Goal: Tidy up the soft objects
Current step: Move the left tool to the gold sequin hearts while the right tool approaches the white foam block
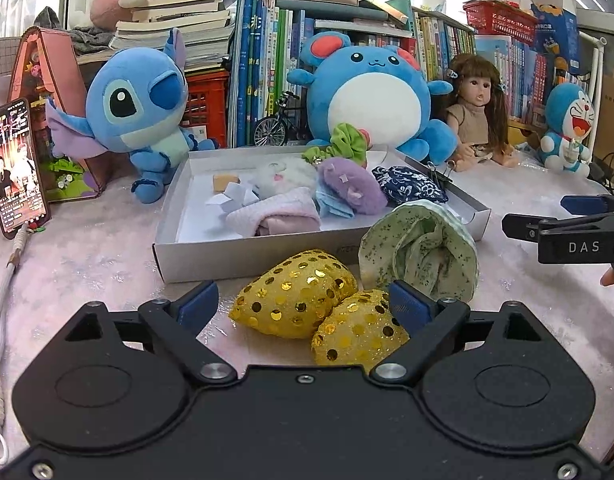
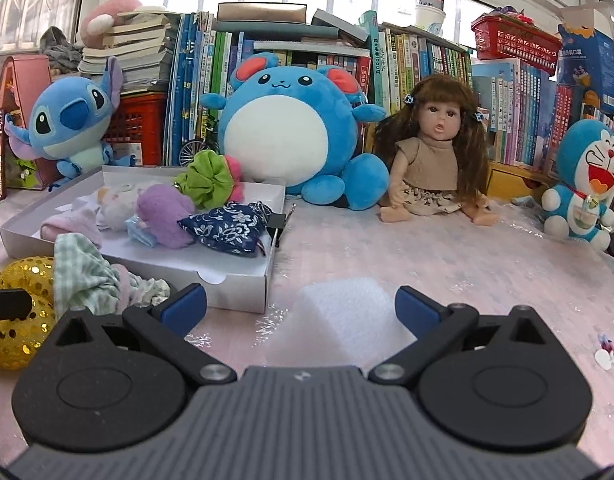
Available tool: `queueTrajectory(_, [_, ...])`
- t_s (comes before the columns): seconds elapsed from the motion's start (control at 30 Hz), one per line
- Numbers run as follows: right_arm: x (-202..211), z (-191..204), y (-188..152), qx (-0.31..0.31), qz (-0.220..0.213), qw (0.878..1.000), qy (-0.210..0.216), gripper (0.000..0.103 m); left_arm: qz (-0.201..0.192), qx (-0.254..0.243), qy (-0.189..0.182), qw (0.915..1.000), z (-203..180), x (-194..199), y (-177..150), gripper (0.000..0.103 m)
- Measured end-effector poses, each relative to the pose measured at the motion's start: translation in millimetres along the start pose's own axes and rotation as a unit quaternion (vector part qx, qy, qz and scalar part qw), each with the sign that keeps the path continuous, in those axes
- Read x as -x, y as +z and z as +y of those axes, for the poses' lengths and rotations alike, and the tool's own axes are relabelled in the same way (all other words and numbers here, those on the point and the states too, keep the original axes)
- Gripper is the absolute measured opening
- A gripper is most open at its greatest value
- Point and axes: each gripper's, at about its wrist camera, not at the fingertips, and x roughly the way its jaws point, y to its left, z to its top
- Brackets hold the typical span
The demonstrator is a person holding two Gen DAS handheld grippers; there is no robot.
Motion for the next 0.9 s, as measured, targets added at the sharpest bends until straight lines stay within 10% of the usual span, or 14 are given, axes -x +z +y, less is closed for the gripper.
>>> queueTrajectory(0.9, [1.6, -16.8, -15.2, -0.008, 0.024, 0.999, -0.023, 0.103, 0.033, -0.027, -0.031, 0.9986, -20.8, 0.2, -17.6, 0.093])
